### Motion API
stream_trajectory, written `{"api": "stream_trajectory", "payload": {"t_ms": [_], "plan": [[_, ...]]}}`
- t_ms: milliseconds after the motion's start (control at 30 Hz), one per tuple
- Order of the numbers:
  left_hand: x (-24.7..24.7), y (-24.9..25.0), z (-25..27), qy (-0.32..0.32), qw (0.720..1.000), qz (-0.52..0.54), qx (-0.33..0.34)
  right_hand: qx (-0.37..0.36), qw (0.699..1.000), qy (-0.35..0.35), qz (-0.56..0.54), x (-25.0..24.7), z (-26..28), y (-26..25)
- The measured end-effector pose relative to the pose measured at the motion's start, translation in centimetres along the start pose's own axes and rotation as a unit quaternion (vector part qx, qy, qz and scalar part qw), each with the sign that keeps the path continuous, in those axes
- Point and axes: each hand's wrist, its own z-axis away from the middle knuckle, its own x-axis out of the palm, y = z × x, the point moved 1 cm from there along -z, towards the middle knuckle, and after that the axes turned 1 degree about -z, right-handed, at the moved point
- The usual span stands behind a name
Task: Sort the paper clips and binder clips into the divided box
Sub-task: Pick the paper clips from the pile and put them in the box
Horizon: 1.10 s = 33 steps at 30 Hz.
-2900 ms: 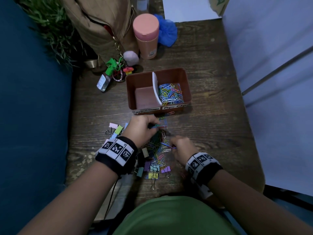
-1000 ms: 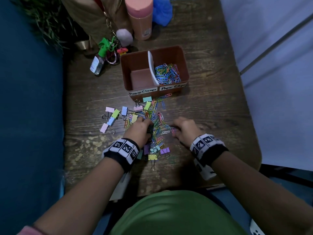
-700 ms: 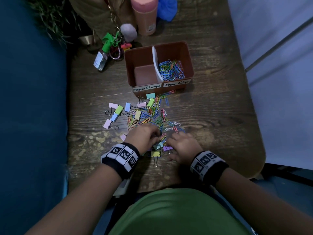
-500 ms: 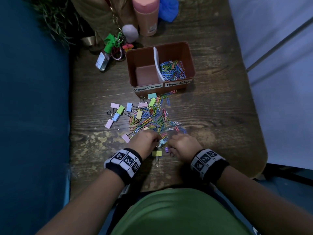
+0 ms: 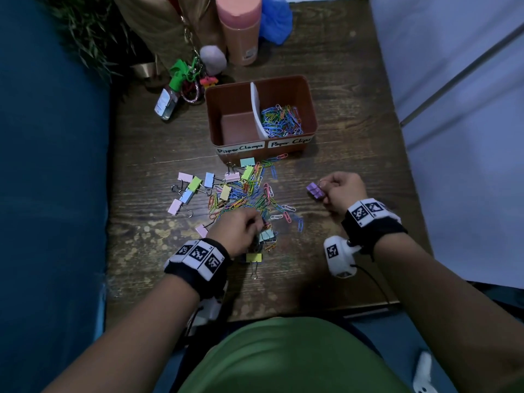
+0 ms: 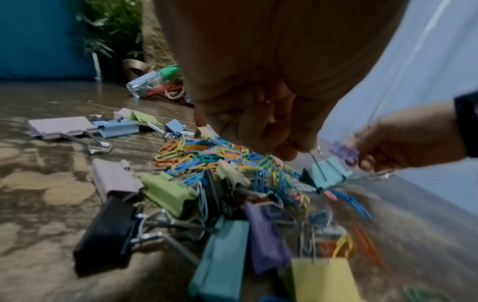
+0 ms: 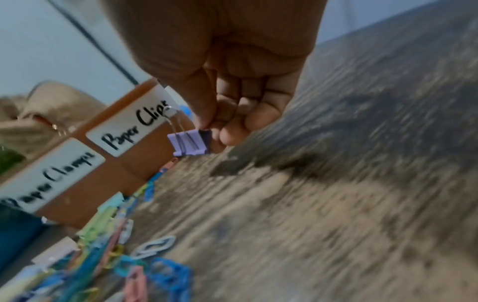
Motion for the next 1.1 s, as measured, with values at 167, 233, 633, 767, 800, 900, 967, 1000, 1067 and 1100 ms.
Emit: {"api": "stream_trajectory", "payload": {"t_ms": [167,233,633,767,800,900,967,1000,1067,1100], "plan": [[-1.9,0.2,0.2,0.034,0.964,0.255,-0.061,-0.022,1.0,-0.009,0.011,-0.2,-1.3,0.1],[-2.3,0.1,0.2,0.039,0.938,0.337,-0.076,-0.028,1.0,-0.003,0.013,0.0,-1.3,0.2],[-5.6,-7.2,1.8,0.256,0.919,0.193,-0.228,-0.33,0.916,0.026,0.226,-0.4,3.3,0.5],[-5.1,-6.8,2.5,0.279,0.929,0.078,-0.229,-0.403,0.85,-0.101,0.323,2.5,6.5,2.0],[-4.8,-6.3,2.6,0.273,0.936,0.061,-0.214,-0.399,0.835,-0.136,0.352,3.7,7.0,1.8],[-2.9,-4.2,2.7,0.224,0.964,0.026,-0.142,-0.331,0.82,-0.197,0.423,6.6,7.6,0.5],[-1.3,-2.8,3.0,0.201,0.975,-0.028,-0.093,-0.327,0.809,-0.198,0.446,7.8,7.3,-0.2],[-0.7,-2.3,3.0,0.194,0.977,-0.045,-0.078,-0.332,0.804,-0.199,0.451,8.1,7.1,-0.5],[0.1,-2.0,2.9,0.175,0.98,-0.053,-0.076,-0.341,0.803,-0.201,0.446,8.1,6.5,-0.9],[0.3,-2.2,2.8,0.161,0.982,-0.055,-0.082,-0.346,0.804,-0.204,0.438,8.0,6.2,-0.9]]}}
